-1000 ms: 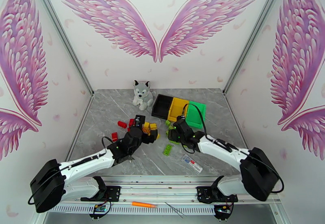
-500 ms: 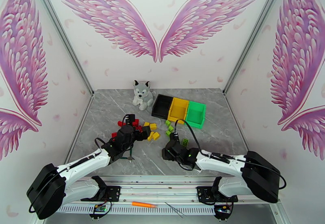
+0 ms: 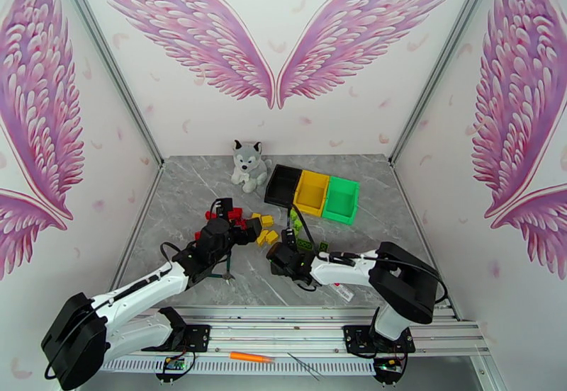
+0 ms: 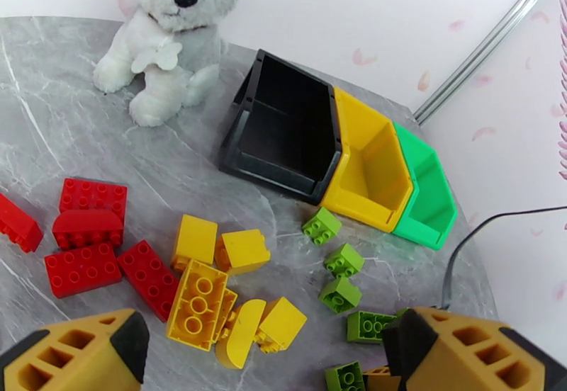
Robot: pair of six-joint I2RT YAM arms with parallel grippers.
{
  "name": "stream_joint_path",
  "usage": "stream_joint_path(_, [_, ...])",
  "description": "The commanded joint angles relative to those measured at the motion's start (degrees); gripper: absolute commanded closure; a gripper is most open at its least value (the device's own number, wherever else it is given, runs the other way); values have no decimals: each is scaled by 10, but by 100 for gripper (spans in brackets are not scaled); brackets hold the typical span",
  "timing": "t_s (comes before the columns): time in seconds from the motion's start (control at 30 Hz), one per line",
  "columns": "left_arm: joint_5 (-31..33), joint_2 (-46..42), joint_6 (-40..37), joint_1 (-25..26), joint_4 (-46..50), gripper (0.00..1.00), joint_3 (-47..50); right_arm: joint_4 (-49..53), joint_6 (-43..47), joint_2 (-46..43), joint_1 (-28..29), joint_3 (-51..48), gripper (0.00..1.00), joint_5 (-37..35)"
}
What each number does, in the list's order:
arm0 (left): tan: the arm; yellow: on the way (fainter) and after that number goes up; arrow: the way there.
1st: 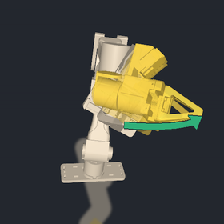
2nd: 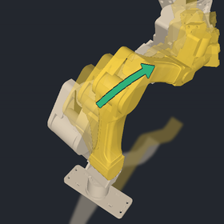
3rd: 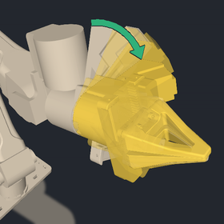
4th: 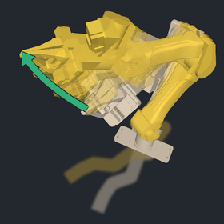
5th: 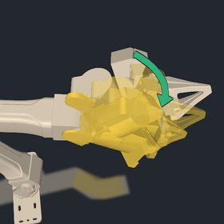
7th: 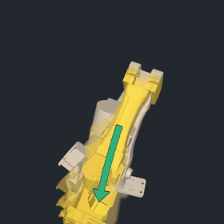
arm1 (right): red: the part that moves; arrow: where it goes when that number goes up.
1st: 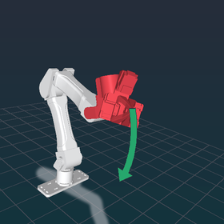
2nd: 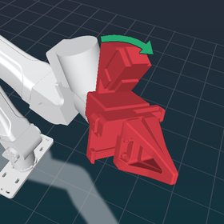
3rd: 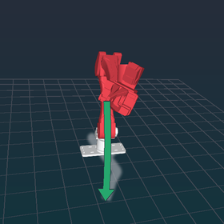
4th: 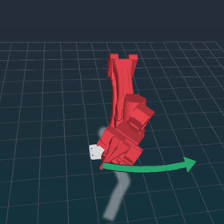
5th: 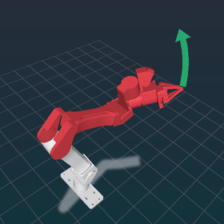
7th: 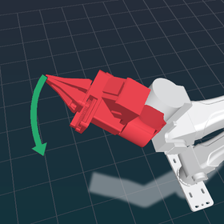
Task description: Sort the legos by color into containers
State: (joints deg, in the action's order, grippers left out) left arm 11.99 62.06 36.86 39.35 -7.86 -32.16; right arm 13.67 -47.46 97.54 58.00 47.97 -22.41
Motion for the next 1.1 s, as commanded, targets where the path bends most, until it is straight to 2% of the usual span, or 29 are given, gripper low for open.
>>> stream_joint_path(0.0, [23, -54, 20, 25, 34, 1, -12, 25, 9, 18, 5, 29, 31, -44])
stream_joint_path(0.03, [31, -68, 19, 42, 43, 1, -20, 28, 11, 20, 6, 35, 32, -48])
stream_joint_path(0.1, [94, -92, 4, 105, 48, 1, -31, 22, 11, 22, 5, 36, 36, -46])
stream_joint_path(0.17, [136, -96, -15, 161, 10, 1, -19, 10, 12, 24, 5, 33, 40, -35])
stream_joint_path(0.3, [156, -53, -39, 201, -108, 1, 25, 0, 14, 27, 4, 20, 47, -24])
stream_joint_path(0.47, [147, 8, -114, 201, -212, 1, 40, -10, 23, 21, 5, -4, 52, -30])
stream_joint_path(0.6, [158, 6, -140, 187, -261, 1, 58, -20, 13, 3, 3, -33, 61, -42])
stream_joint_path(0.77, [157, -55, -160, 154, -221, 1, 65, -43, 10, -49, -1, -77, 73, -51])
stream_joint_path(0.9, [134, -106, -192, 149, -213, 1, 90, -11, 24, -88, -12, -65, 84, -66])
stream_joint_path(1.07, [107, -85, -176, 106, -158, 1, 58, 33, 67, -154, -68, -29, 88, -69])
